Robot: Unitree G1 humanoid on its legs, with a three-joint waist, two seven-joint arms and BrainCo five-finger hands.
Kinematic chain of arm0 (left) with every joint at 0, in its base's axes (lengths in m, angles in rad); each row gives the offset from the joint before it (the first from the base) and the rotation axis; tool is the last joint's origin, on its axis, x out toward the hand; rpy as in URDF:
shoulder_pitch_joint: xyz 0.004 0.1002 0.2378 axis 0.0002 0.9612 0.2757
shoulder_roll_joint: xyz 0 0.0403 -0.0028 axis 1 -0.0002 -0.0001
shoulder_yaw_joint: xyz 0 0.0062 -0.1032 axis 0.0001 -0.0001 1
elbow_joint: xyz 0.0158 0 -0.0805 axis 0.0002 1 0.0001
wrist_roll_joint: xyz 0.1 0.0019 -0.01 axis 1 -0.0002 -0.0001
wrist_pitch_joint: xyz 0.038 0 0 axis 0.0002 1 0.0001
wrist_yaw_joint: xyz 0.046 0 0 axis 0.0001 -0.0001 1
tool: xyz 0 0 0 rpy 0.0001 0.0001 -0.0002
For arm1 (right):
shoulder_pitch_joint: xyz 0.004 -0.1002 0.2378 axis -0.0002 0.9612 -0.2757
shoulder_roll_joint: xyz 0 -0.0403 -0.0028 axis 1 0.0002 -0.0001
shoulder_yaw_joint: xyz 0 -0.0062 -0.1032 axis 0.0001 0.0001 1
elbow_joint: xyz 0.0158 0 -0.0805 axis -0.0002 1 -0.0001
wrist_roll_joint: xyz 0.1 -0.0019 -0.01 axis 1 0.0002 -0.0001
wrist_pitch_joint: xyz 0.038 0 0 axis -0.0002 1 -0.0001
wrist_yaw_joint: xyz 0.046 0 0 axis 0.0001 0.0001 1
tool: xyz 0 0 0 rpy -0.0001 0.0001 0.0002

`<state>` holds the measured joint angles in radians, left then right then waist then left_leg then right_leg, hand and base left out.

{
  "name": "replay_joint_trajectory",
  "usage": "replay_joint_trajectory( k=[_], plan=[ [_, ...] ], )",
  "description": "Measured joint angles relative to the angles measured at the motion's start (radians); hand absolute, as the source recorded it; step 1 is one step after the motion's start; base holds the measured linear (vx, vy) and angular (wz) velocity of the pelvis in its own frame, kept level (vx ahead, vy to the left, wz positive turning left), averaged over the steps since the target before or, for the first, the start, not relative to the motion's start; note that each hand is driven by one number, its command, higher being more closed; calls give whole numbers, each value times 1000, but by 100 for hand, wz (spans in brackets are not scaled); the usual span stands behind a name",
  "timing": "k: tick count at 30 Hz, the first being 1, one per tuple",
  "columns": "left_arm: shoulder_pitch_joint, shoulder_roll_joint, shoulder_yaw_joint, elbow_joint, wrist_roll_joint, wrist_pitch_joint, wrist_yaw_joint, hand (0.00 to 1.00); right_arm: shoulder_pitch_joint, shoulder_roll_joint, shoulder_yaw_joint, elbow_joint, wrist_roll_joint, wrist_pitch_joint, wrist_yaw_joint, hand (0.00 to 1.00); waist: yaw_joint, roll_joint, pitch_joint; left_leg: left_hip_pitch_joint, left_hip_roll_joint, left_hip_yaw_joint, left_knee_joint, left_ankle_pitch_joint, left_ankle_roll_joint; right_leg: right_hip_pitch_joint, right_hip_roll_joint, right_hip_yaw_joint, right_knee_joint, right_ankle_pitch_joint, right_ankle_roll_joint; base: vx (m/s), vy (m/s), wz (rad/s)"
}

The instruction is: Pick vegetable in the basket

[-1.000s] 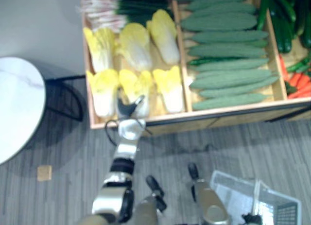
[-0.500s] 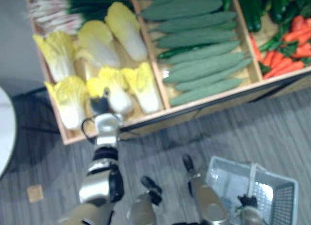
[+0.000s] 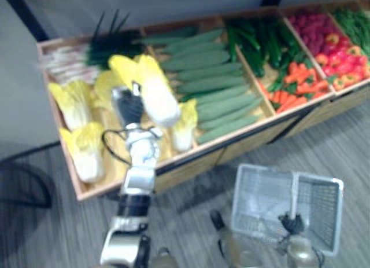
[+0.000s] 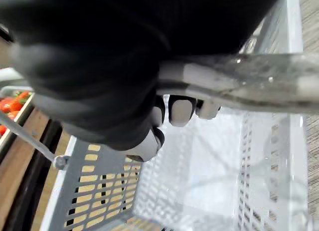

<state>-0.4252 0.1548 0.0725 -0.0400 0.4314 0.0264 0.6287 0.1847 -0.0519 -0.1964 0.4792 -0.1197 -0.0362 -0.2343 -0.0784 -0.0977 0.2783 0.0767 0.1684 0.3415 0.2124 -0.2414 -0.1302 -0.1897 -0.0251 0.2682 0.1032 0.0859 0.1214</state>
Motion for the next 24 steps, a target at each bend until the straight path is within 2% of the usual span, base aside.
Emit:
replay_joint_trajectory(
  k=[1, 2, 3, 4, 5, 6, 7, 8, 9, 10, 11, 12, 13, 14, 15, 16, 17, 18, 19, 20, 21, 22, 23, 24],
  plan=[
    [53, -6, 7, -105, 58, 1, 9, 100, 1, 2, -3, 1, 0, 0, -2, 100, 1, 13, -5, 7, 1, 32, -1, 2, 18, 4, -28, -146, -20, 1, -80, -49, 17, -26],
    [81, -14, 13, -151, 77, 0, 14, 100, -1, 1, -11, 1, 0, 0, -2, 100, 1, 25, -8, 8, 2, 44, -2, 6, 25, 4, -54, -235, -19, -23, -116, -45, 36, -40],
    [123, -34, 20, -206, 106, -5, 19, 100, -8, 1, -32, 3, 1, 0, -6, 100, 9, 51, -7, 21, 7, 68, -9, 11, 33, -2, -91, -391, 18, -70, -178, -25, 39, -62],
    [189, -48, 36, -254, 136, -20, 19, 100, -31, -2, -67, 8, 0, -1, -21, 100, 27, 74, -15, 54, 13, 115, -24, 10, 33, -24, -145, -531, 114, -99, -211, -9, 43, -91],
    [256, -50, 52, -289, 142, -28, 13, 100, -37, -5, -73, 7, 0, 0, -25, 100, 34, 60, -31, 79, -9, 153, -15, 4, 31, -30, -197, -637, 190, -82, -215, 9, 31, -88],
    [281, -47, 57, -302, 142, -32, 10, 100, -36, -8, -71, 9, 0, 2, -25, 100, 39, 58, -41, 83, -16, 156, -6, -5, 26, -24, -197, -646, 187, -51, -169, -29, 8, -102],
    [314, -58, 60, -317, 142, -48, -10, 100, -49, -10, -61, 17, -1, 5, -23, 100, 59, 65, -47, 78, -8, 170, -3, -3, 36, -32, -162, -650, 145, 16, -158, -111, -32, -149],
    [343, -56, 62, -318, 142, -71, -31, 100, -92, -5, -38, 34, -2, 7, -23, 100, 77, 71, -64, 74, 8, 215, -33, -11, 56, -32, -98, -650, 10, 95, -156, -169, -71, -180],
    [362, -53, 57, -316, 142, -81, -51, 100, -106, 8, -29, 39, -3, 9, -23, 100, 89, 67, -84, 73, 16, 276, -58, -15, 43, -35, -89, -704, -41, 76, -167, -201, -121, -216],
    [394, -66, 45, -288, 141, -96, -86, 100, -157, 13, -9, 50, -19, 14, -23, 100, 95, 54, -92, 76, 22, 371, -57, -5, 28, -97, -155, -869, 107, -37, -254, -168, -122, -189],
    [437, -91, 7, -254, 141, -97, -129, 100, -176, 8, 24, 48, -38, 15, -22, 100, 79, 70, -92, 96, 31, 421, -59, -1, 20, -106, -233, -987, 277, -118, -224, -102, -114, -170],
    [457, -104, -20, -240, 141, -99, -147, 100, -177, 8, 42, 47, -38, 16, -22, 100, 76, 70, -94, 118, 30, 447, -63, 3, 13, -94, -254, -999, 320, -142, -192, 28, -102, -152],
    [489, -122, -63, -208, 142, -108, -174, 100, -184, 12, 82, 45, -38, 26, -19, 100, 86, 68, -97, 152, 27, 504, -48, 8, 1, -85, -223, -966, 299, -177, -193, 114, -139, -165],
    [507, -138, -91, -155, 142, -112, -199, 100, -189, 12, 131, 36, -38, 38, -15, 100, 83, 87, -104, 151, 71, 516, 10, 9, 2, -80, -147, -911, 234, -163, -210, 130, -168, -170],
    [509, -145, -104, -128, 142, -112, -211, 100, -189, 12, 155, 27, -38, 41, -12, 100, 83, 93, -106, 147, 101, 516, 60, 10, 2, -71, -110, -886, 195, -153, -219, 144, -203, -174],
    [512, -151, -126, -90, 141, -113, -228, 100, -189, 12, 209, 0, -37, 48, -5, 100, 86, 98, -104, 123, 177, 491, 212, 16, 13, -46, -36, -830, 129, -139, -219, 142, -176, -147],
    [515, -151, -138, -77, 141, -114, -239, 100, -189, 14, 234, -17, -36, 49, -1, 100, 88, 99, -103, 104, 221, 455, 310, 26, 56, -27, 3, -799, 99, -138, -218, 208, -247, -205],
    [533, -144, -168, -42, 138, -132, -251, 100, -188, 17, 293, -67, -36, 51, -1, 100, 100, 101, -102, 9, 279, 283, 567, 12, 199, 20, 89, -707, 37, -134, -211, 158, -172, -176],
    [537, -143, -185, -27, 133, -141, -256, 100, -188, 14, 312, -85, -36, 51, -2, 100, 112, 101, -101, -31, 253, 197, 627, -6, 188, 39, 113, -671, 14, -137, -216, 187, -135, -206],
    [556, -144, -202, -11, 131, -149, -262, 100, -195, 11, 338, -114, -36, 50, -1, 100, 124, 98, -98, -97, 180, 73, 671, -33, 152, 70, 133, -632, -25, -140, -217, 129, -15, -192],
    [570, -157, -220, 12, 130, -151, -263, 100, -205, 10, 364, -157, -34, 42, -2, 100, 133, 108, -94, -188, 97, -53, 661, -62, 111, 100, 148, -613, -32, -152, -201, 251, 8, -226],
    [580, -154, -236, 14, 126, -156, -262, 100, -218, 2, 373, -198, -32, 17, -2, 100, 146, 121, -79, -239, 58, -81, 631, -90, 66, 100, 143, -589, 36, -155, -252, 234, 17, -189],
    [580, -153, -251, 28, 122, -156, -262, 100, -222, 4, 378, -204, -31, 9, -2, 100, 149, 139, -71, -261, 56, -108, 587, -91, 60, 125, 167, -568, 28, -151, -287, 229, 21, -142],
    [582, -152, -274, 43, 122, -155, -265, 100, -224, 4, 387, -215, -29, 8, -2, 100, 151, 146, -72, -295, 36, -126, 500, -92, 59, 146, 185, -538, 10, -151, -287, 204, 32, -97]
  ],
)
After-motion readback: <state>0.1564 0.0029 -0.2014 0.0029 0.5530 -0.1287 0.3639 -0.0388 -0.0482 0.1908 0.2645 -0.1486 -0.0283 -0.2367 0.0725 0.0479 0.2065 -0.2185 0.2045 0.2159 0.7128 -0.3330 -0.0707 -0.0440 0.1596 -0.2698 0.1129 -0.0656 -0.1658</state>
